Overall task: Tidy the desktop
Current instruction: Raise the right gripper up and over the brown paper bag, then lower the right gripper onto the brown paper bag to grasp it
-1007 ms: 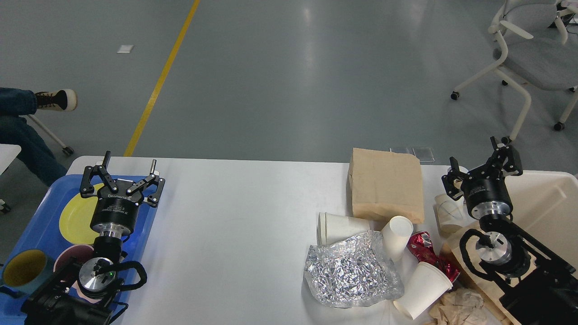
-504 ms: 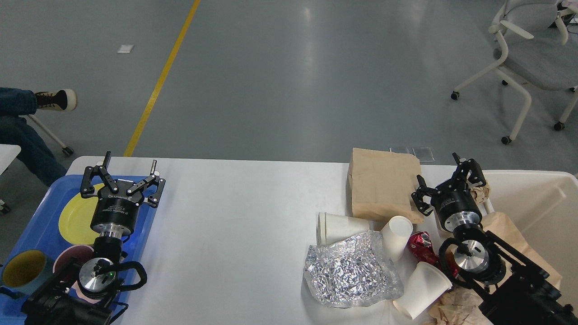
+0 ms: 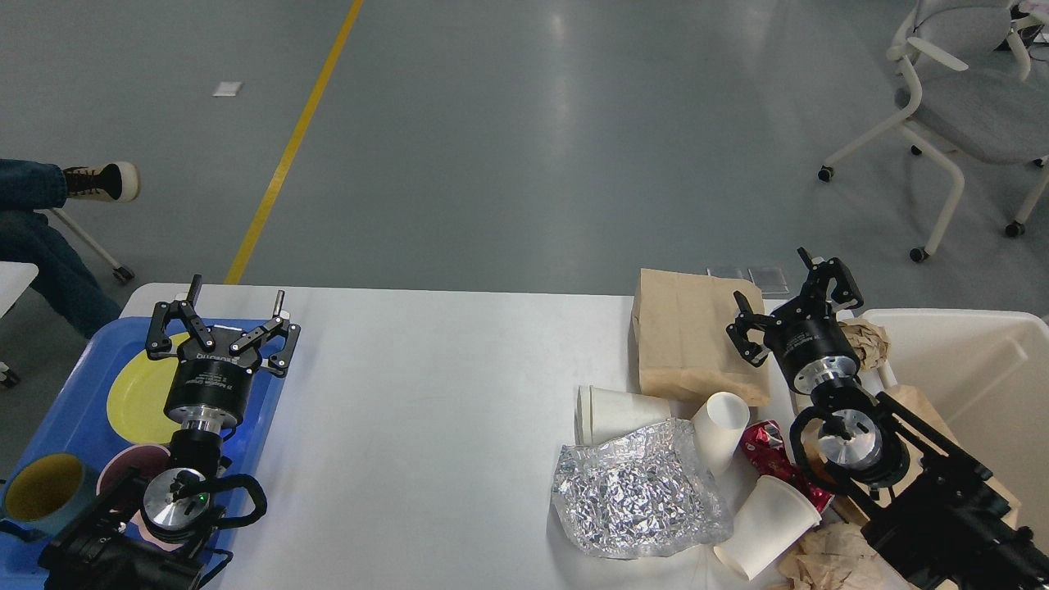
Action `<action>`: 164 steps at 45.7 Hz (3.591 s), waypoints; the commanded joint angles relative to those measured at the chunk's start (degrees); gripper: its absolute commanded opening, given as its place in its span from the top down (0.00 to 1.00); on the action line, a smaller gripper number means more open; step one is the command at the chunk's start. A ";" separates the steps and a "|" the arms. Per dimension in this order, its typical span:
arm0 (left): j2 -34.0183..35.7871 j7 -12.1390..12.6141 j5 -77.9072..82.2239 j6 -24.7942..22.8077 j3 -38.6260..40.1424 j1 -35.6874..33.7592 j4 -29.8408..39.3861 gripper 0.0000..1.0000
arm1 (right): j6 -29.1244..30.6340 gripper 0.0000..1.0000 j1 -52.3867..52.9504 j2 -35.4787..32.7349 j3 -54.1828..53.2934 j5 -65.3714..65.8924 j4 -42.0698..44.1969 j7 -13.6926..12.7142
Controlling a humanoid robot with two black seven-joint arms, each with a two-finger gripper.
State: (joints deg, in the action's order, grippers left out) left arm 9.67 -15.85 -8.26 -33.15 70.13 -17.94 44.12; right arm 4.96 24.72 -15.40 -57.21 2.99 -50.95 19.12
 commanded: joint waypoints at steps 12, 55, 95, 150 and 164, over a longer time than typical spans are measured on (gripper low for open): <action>0.00 -0.05 0.00 0.02 0.01 0.01 0.00 0.04 | -0.30 0.00 3.93 -1.74 1.05 0.69 1.12 -0.05; 0.00 0.03 0.00 0.02 -0.08 -0.08 0.00 0.04 | 6.89 0.00 57.52 -21.34 97.44 -0.45 -1.16 0.12; 0.00 -0.05 0.00 -0.07 -0.08 0.01 0.00 0.04 | 39.69 0.00 118.10 3.71 130.43 -6.07 -42.29 -24.31; 0.00 0.03 0.00 -0.16 -0.08 -0.08 0.00 0.04 | 13.32 0.00 57.81 4.33 122.09 -6.60 8.59 -22.99; 0.00 0.03 0.00 -0.16 -0.17 -0.08 0.00 0.04 | 12.44 0.00 53.15 5.82 119.26 -6.33 10.70 -22.99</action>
State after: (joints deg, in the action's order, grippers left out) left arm 9.65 -15.82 -8.26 -33.32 69.96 -18.02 44.12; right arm 17.63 79.38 -10.69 62.43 -3.29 -40.88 -3.87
